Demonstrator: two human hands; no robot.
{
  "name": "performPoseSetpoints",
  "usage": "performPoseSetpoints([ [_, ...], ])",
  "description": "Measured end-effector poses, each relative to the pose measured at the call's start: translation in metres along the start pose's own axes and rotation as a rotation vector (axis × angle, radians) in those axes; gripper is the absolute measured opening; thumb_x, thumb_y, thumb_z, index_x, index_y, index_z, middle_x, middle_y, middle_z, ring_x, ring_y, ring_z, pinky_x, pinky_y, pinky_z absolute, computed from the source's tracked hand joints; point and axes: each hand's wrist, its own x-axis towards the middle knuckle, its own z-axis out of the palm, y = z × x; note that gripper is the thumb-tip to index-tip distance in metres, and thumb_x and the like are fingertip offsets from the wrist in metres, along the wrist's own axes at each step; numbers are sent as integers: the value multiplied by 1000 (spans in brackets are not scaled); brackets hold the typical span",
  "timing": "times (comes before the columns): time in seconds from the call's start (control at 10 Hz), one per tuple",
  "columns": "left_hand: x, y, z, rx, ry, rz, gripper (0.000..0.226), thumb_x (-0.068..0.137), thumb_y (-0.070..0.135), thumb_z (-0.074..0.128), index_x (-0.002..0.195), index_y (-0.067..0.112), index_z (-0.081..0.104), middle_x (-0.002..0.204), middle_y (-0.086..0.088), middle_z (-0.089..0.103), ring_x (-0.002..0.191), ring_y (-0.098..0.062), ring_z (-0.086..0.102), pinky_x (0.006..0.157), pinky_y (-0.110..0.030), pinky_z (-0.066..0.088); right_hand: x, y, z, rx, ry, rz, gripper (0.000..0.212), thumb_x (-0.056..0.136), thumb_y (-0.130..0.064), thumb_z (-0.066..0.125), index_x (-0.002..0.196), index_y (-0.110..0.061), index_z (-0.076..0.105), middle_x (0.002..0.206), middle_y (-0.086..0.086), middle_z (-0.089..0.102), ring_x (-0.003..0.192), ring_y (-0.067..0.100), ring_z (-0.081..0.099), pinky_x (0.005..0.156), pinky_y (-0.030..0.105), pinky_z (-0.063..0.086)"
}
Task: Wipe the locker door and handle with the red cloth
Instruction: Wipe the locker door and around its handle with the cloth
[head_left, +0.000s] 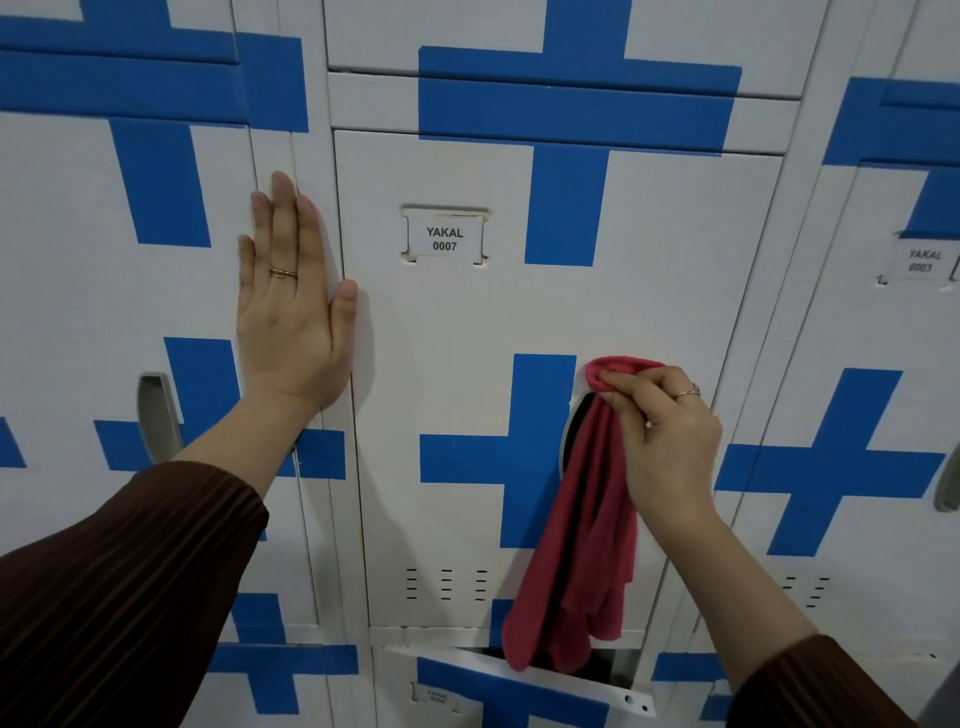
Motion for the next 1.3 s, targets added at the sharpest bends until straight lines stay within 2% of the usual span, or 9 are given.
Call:
performPoseSetpoints([
  [0.3, 0, 0, 0, -3, 0, 4, 61, 97, 31, 20, 146, -3, 9, 153, -25, 8, 142, -34, 2, 116, -32, -7, -3, -2, -1, 1, 12, 76, 22, 81, 7, 61, 93, -7, 71, 87, -3, 54, 77, 2, 47, 79, -3, 31],
  [0.4, 0, -1, 0, 6, -2, 3, 61, 97, 32, 19, 146, -3, 8, 153, -24, 8, 142, -33, 1, 116, -32, -6, -5, -5, -2, -14, -36, 38, 21, 80, 9, 59, 94, -3, 70, 88, -3, 51, 74, -3, 40, 77, -5, 29],
  [0.5, 0, 0, 1, 14, -5, 3, 61, 97, 32, 18, 146, -2, 7, 153, -24, 7, 142, -33, 1, 116, -33, -6, -3, -3, -4, -57, -11, 29, 21, 80, 9, 60, 93, -4, 71, 86, -3, 50, 77, 4, 44, 77, -5, 29],
  [0.6, 0, -1, 0, 16, 0, 3, 61, 97, 32, 19, 146, -2, 7, 153, -24, 7, 142, -33, 1, 116, -32, -7, -6, -4, -3, -24, -34, 49, 21, 82, 9, 58, 93, -3, 70, 84, -8, 49, 77, -5, 41, 74, -5, 28],
  [0.7, 0, 0, 0, 18, 0, 5, 61, 97, 31, 19, 146, -2, 8, 153, -24, 7, 142, -33, 1, 116, -32, -7, -4, -2, -3, -38, -27, 57, 18, 81, 5, 62, 92, -6, 71, 85, -7, 52, 79, 5, 48, 78, -4, 30],
  [0.8, 0, -1, 0, 15, 2, 5, 60, 97, 30, 20, 146, -3, 8, 153, -24, 7, 142, -33, 1, 116, -32, -7, -3, 2, -4, 17, 44, 167, 14, 78, -2, 69, 90, -9, 72, 84, -4, 60, 76, 13, 56, 76, 2, 38],
  [1.0, 0, -1, 0, 14, 0, 0, 61, 96, 31, 20, 146, -3, 7, 153, -24, 7, 142, -33, 1, 116, -32, -7, -22, 3, 0, 90, -37, 358, 13, 74, -9, 74, 85, -15, 72, 76, -1, 64, 70, 18, 60, 80, 45, 49],
  [1.1, 0, 0, 0, 7, -2, 2, 61, 96, 31, 20, 146, -3, 8, 153, -24, 7, 142, -34, 1, 116, -33, -6, -13, 0, 0, 171, -15, 407, 13, 76, -11, 72, 88, -16, 71, 82, 1, 66, 74, 13, 60, 79, 29, 50],
  [1.3, 0, 0, 0, 5, 6, 6, 61, 97, 32, 19, 145, -4, 9, 153, -26, 8, 142, -34, 2, 116, -32, -6, -22, 0, 2, 159, -59, 421, 15, 79, -8, 69, 85, -22, 67, 82, 4, 66, 73, 17, 61, 76, 32, 50],
])
